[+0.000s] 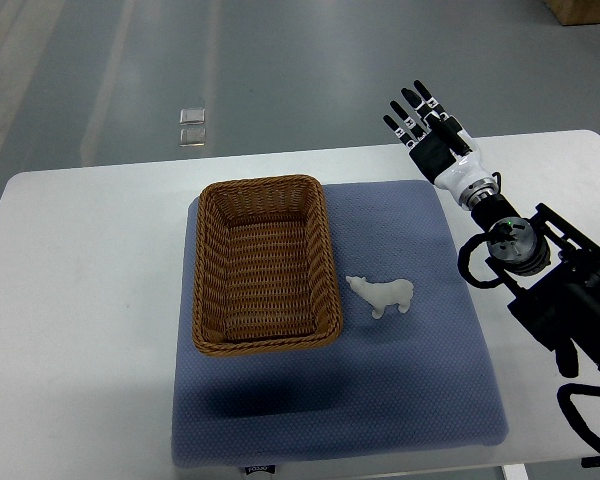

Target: Place white bear in brown basket with right hand

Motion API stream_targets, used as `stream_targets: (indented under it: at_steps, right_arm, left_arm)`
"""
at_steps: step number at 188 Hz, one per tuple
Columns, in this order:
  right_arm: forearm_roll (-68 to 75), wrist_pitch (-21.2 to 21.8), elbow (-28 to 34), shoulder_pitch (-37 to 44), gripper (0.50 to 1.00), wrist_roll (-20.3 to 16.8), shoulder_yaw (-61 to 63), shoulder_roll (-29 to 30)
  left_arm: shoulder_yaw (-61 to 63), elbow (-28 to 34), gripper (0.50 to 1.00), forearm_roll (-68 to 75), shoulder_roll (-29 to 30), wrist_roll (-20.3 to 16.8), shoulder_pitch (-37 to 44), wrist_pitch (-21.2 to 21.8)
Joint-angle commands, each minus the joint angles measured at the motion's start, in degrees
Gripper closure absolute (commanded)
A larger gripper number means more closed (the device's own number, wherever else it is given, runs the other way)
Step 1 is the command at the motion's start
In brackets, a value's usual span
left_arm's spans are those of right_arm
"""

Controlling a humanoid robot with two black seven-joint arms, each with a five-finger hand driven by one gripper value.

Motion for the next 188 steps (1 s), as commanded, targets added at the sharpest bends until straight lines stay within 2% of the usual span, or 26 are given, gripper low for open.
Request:
stream_targets:
  at_steps: [1,66,108,129,155,188]
  right_arm:
    - [0.00,0.00,0.00,-0.01,0.566,0.00,-0.01,-0.07]
    - [-0.88,0.00,0.70,0.96,0.566,-0.09,-2.82,-1.12]
    - [-12.92,0.09,4.48,3.15,0.566,-1.49,-5.37,-6.57]
    - [-23.82,0.09,6.59,5.70,0.566,-3.34,-10.11,-9.30]
    - [-35.86,1.50,12.75,9.75,0.566,-6.68,-18.90,-15.45]
    - [-43.68,7.12,18.81,22.40,0.568,-10.90,-38.86,-25.21]
  left_arm:
    - [0.00,0.00,0.500,0.02,0.00,0.00,0.00,0.00]
    - [-0.17,0.09,0.500,-0.07,0.00,0.00,0.00,0.44]
    - [-0.35,0.00,0.500,-0.07,0.00,0.00,0.00,-0.09]
    - [-0.35,0.00,0.500,-0.07,0.00,0.00,0.00,-0.17]
    - [-0.26,0.00,0.500,-0.07,0.00,0.00,0.00,-0.17]
    - [-0.35,-0.09,0.500,0.02,0.00,0.00,0.00,-0.26]
